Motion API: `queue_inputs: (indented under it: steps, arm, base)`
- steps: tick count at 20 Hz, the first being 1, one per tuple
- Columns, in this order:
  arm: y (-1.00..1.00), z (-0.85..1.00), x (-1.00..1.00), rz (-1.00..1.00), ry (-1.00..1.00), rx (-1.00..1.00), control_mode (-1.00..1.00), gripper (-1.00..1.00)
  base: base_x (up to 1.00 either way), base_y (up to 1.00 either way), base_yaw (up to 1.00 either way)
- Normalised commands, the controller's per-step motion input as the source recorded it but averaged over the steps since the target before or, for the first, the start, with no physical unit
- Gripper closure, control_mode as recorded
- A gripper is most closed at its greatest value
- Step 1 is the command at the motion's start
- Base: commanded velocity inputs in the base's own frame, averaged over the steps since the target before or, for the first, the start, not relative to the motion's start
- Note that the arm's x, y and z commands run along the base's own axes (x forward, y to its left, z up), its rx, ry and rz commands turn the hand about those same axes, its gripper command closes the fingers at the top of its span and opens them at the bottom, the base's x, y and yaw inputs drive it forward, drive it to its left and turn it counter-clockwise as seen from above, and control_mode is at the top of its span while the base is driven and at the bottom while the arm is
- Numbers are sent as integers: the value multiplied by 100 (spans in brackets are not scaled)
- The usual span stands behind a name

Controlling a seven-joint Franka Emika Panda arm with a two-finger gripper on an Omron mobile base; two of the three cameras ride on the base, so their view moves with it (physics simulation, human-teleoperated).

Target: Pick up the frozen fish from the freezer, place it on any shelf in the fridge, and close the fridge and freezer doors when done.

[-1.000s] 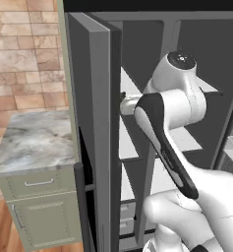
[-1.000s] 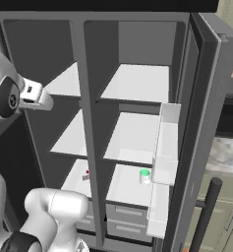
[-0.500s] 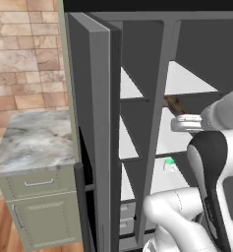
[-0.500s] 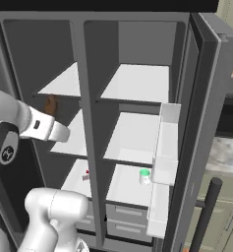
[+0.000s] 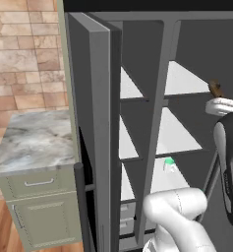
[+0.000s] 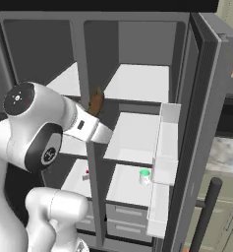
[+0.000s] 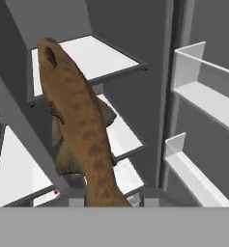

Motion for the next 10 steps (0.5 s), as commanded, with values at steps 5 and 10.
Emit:
queue_inputs:
  steps: [5, 10]
  arm:
    - [-73, 13, 80, 0, -1, 4, -100, 100]
    - [-28, 0, 83, 11, 0, 0, -100, 100]
  base:
    - [0, 0, 0]
    - [0, 0, 0]
